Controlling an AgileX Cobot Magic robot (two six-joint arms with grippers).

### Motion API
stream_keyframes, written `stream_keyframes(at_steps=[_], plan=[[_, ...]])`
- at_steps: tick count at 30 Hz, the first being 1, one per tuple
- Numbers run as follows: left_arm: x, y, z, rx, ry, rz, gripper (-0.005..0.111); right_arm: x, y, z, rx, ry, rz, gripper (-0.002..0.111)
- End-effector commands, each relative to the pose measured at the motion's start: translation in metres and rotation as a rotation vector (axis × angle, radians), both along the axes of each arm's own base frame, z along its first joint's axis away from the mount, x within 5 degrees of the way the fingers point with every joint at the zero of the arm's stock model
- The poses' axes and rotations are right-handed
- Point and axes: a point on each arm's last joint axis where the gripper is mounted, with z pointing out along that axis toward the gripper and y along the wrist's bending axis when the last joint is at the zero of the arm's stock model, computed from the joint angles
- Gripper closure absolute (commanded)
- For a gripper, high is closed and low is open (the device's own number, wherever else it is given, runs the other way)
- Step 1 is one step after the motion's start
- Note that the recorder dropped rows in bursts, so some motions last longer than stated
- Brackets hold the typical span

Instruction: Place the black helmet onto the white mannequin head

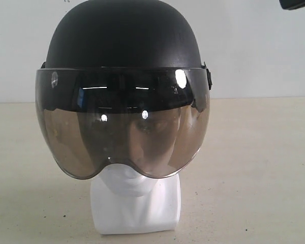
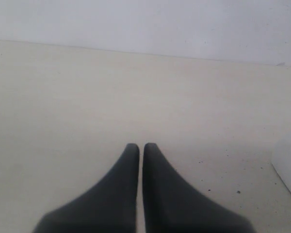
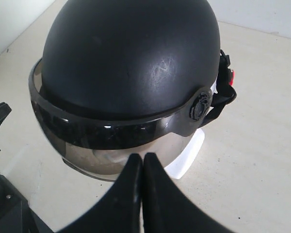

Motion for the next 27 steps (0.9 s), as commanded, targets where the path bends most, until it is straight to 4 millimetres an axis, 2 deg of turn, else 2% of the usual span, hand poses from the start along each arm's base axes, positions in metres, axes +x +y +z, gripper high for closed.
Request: stream_keyframes(at_steps=[1, 4, 7, 9, 12, 14, 16, 18, 21, 24, 27], plan=[[0.000, 0.000, 0.000, -0.002, -0.001, 0.006, 0.102, -0.002, -0.002, 0.001, 0.004, -0.014, 0.000, 0.108], [0.000, 0.000, 0.000, -0.002, -0.001, 0.006, 0.102, -0.001, -0.004, 0.002, 0.011, -0.008, -0.016, 0.108], [0.000, 0.000, 0.000, -0.002, -0.001, 0.006, 0.102, -0.001, -0.023, 0.008, -0.018, -0.119, -0.036, 0.108], [0.000, 0.000, 0.000, -0.002, -0.001, 0.006, 0.102, -0.004, -0.041, 0.014, -0.025, -0.192, -0.121, 0.108], [0.000, 0.000, 0.000, -0.002, -0.001, 0.006, 0.102, -0.020, -0.071, 0.030, -0.003, -0.405, -0.317, 0.108], [0.000, 0.000, 0.000, -0.002, -0.001, 0.006, 0.102, -0.043, -0.086, 0.038, 0.060, -0.573, -0.450, 0.108], [0.000, 0.000, 0.000, -0.002, -0.001, 0.006, 0.102, -0.068, -0.097, 0.036, 0.146, -0.749, -0.567, 0.108], [0.000, 0.000, 0.000, -0.002, -0.001, 0.006, 0.102, -0.085, -0.103, 0.019, 0.201, -0.876, -0.666, 0.108], [0.000, 0.000, 0.000, -0.002, -0.003, 0.005, 0.102, -0.107, -0.108, -0.023, 0.217, -0.975, -0.767, 0.108], [0.000, 0.000, 0.000, -0.002, -0.003, 0.005, 0.102, -0.115, -0.109, -0.071, 0.225, -1.017, -0.837, 0.108], [0.000, 0.000, 0.000, -0.002, -0.003, 0.005, 0.102, -0.110, -0.112, -0.118, 0.230, -1.035, -0.889, 0.108]])
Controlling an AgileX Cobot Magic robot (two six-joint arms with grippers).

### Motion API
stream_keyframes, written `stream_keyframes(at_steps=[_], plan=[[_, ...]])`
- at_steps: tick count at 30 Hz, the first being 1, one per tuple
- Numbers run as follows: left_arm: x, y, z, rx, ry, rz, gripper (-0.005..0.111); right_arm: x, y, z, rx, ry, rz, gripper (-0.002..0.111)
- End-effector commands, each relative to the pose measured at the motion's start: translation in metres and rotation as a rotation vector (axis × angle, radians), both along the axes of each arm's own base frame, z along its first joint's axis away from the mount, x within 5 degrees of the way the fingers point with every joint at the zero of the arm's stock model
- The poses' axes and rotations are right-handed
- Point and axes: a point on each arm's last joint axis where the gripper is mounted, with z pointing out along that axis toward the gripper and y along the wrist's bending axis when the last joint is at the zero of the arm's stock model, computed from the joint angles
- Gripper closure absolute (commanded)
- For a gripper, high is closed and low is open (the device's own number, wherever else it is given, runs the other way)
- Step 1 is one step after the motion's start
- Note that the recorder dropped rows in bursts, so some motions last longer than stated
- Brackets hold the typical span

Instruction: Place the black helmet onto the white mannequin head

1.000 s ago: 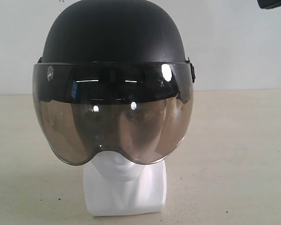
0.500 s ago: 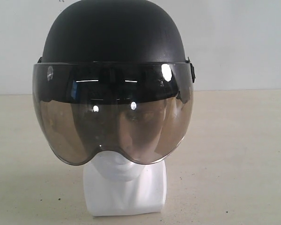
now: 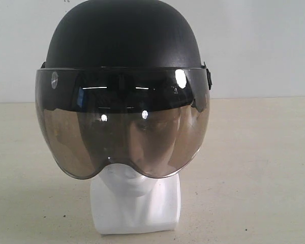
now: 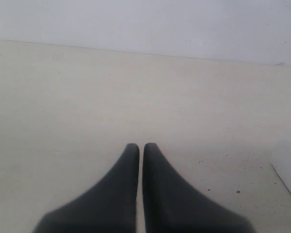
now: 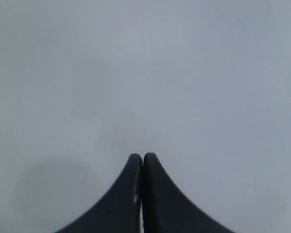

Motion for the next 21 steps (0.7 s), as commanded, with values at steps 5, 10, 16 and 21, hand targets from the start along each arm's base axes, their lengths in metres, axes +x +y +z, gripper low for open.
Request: stream_keyframes(at_steps=[5, 10, 16, 21], plan=[[0.000, 0.000, 0.000, -0.003, -0.005, 0.005, 0.102, 0.028, -0.012, -0.110, 0.114, -0.052, -0.102, 0.108], [0.000, 0.000, 0.001, -0.003, -0.007, 0.005, 0.102, 0.044, -0.015, -0.151, 0.153, 0.058, -0.110, 0.108], [0.000, 0.000, 0.001, -0.003, -0.007, 0.005, 0.102, 0.054, -0.016, -0.193, 0.085, 0.186, -0.135, 0.108], [0.000, 0.000, 0.001, -0.003, -0.007, 0.005, 0.102, 0.056, -0.014, -0.209, -0.022, 0.315, -0.130, 0.108]])
